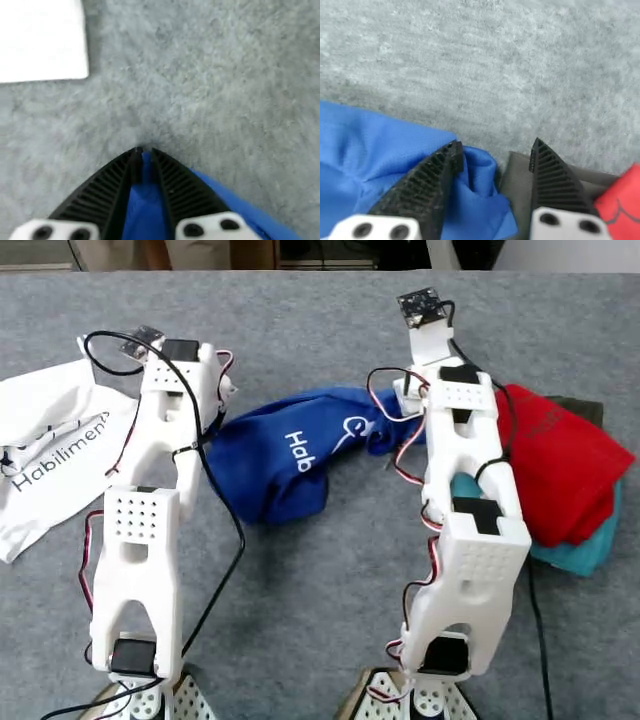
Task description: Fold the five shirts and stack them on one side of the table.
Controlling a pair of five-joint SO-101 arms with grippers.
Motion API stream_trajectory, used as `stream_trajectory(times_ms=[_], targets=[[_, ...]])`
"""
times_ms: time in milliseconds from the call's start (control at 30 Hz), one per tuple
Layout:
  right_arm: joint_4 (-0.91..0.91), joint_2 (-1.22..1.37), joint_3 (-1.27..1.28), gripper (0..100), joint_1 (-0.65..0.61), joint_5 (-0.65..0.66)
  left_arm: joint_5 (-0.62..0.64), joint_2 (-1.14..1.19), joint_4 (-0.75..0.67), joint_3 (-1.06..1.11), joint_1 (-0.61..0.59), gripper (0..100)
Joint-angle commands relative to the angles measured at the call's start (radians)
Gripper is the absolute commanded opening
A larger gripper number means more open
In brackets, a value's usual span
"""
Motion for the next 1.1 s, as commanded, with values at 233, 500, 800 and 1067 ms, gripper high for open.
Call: stream_trajectory(times_ms=[233,500,800,1067], targets=[[0.362,-0.142,-0.298,23.1,-0.041,0.051,-0.176,-0.209,0.238,-0.463,-0.103,2],[0.77,-0.202,-0.602,23.2,-0.104,0.101,-0.222,-0.45,0.238,-0.385,-0.253,2],[1.026,-0.2,-0.631,23.1,-0.352,0.1,-0.238,-0.489,0.212,-0.198,-0.483,2],[0.951,-0.199,-0.338,23.1,-0.587,0.094,-0.239,-0.446,0.183,-0.064,-0.637,2]])
